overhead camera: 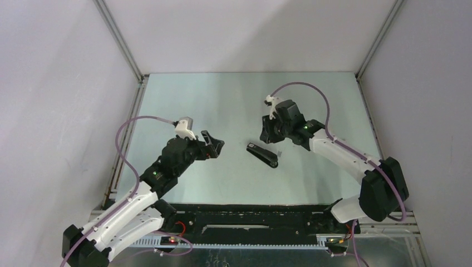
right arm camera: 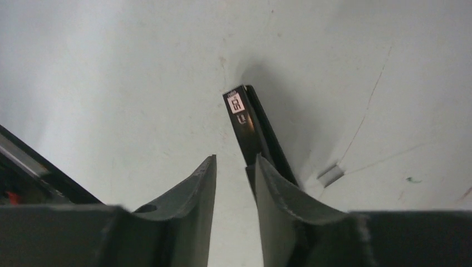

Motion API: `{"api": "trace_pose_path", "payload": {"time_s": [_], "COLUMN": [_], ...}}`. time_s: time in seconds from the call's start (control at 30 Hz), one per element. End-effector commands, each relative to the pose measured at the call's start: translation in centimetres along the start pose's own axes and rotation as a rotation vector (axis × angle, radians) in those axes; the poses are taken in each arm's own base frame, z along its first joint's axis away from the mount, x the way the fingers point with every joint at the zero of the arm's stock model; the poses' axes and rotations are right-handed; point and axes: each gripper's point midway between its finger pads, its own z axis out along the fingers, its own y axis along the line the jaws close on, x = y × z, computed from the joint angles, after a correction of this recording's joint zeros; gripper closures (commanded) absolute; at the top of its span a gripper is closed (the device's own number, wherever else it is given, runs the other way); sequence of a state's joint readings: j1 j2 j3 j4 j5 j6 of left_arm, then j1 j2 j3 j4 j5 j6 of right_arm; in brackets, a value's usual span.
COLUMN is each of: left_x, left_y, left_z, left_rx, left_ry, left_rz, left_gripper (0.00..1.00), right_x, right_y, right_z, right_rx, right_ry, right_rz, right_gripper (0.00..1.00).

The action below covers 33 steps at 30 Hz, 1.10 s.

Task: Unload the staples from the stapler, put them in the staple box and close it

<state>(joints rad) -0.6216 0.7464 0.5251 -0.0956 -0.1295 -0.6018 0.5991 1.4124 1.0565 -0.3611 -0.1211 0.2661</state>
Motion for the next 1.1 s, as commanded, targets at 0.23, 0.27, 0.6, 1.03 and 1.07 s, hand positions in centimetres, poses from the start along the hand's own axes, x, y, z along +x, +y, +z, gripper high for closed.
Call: {"api": "trace_pose_path", "payload": {"time_s": [0.23, 0.27, 0.6, 1.03, 1.07], "left_x": [-0.3, -0.4, -0.2, 0.1, 0.1], "left_y": [2.0, 2.1, 2.4, 2.9, 2.9], "left_z": [-1.0, -1.0, -1.1, -1.2, -1.2], "left_rx": [-0.086, -0.09, -0.103, -0.117, -0.116], "left_ry": [-0.039, -0.041, -0.029, -0.032, -0.034], "left_rz": [0.031, 0.033, 0.052, 0.055, 0.054], "left_gripper": [0.04, 0.03, 0.03, 0.02, 0.03], "right_x": [4.0, 4.4, 6.7, 8.3, 7.9], "right_y": [0.2, 0.1, -1.6, -3.0, -2.7], "right_z": [2.2, 2.3, 4.9, 5.9, 5.9], "right_rx": [-0.049, -0.05, 0.031, 0.103, 0.098], "right_ry": [0.268, 0.29, 0.467, 0.53, 0.514], "right_rz": [-0.427, -0.436, -0.505, -0.503, -0.493], "right_gripper": [0.34, 0.33, 0.31, 0.63, 0.69]}}
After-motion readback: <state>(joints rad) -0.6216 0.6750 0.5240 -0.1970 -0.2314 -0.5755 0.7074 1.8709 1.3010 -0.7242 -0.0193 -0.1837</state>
